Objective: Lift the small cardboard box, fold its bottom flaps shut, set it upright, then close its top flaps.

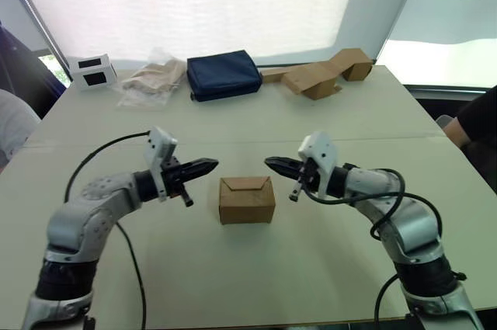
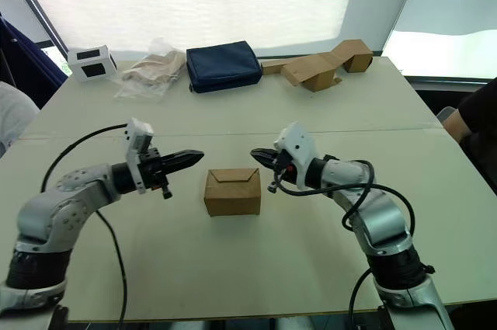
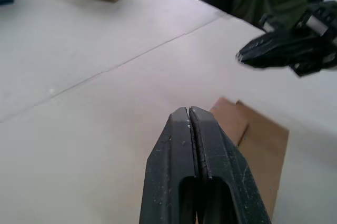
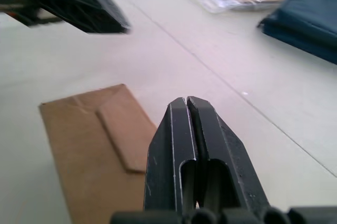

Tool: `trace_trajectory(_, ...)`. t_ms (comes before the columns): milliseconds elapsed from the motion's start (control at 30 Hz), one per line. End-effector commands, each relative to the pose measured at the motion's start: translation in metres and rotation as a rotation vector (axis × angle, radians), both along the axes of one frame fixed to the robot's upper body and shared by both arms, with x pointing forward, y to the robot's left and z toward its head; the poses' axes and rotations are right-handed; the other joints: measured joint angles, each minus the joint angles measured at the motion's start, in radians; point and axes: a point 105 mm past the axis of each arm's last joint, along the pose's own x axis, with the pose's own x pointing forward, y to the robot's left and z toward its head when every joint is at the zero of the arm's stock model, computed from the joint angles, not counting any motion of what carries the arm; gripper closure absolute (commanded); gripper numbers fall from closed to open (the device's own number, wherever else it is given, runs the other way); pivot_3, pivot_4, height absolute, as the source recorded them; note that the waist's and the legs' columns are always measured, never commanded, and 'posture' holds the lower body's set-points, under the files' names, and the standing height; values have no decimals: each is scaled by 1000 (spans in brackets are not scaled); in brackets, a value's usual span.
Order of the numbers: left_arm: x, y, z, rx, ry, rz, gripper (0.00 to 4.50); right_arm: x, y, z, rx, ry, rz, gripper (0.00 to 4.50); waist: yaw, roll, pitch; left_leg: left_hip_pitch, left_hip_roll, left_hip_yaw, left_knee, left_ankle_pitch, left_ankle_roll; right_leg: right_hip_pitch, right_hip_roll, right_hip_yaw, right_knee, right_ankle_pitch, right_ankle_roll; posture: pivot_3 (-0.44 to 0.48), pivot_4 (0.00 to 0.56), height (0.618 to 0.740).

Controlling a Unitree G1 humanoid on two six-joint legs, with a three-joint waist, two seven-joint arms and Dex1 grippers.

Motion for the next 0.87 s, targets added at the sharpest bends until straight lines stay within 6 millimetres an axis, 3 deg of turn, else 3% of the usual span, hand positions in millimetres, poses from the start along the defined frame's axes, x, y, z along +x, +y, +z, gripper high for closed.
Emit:
trace_trajectory(33, -16, 12, -11, 46, 43, -15, 4487, -9, -21, 14, 107, 34, -30, 4500, 1, 0, 0, 0, 0, 0, 0, 0, 0, 0, 0, 0, 0, 0, 0, 0, 150, 740)
trace_trajectory(167, -36, 37, -43, 157, 141, 10, 4487, -31, -59, -26, -11, 186, -82, 4500, 10, 0, 0, 0, 0, -1, -1, 0, 0, 2, -1, 0, -2, 0, 0, 0, 150, 740)
trace_trajectory(333, -55, 39, -54, 190, 201, -65, 4487, -60, -73, -56, -55, 371, -36, 4500, 5, 0, 0, 1, 0, 0, 0, 0, 0, 3, -2, 0, -3, 0, 0, 0, 150, 740)
trace_trajectory(500, -60, 42, -55, 164, 262, -75, 4487, -67, -80, -66, -63, 433, -29, 4500, 0, 0, 0, 3, 1, 0, -1, 0, 1, 5, 1, 0, -3, 0, -1, 0, 150, 740)
trace_trajectory(867, -55, 43, -60, 115, 283, -32, 4487, -58, -79, -75, -54, 430, -43, 4500, 5, 0, 0, 3, 1, 0, 0, 0, 1, 5, 0, 0, -3, 0, 0, 0, 150, 740)
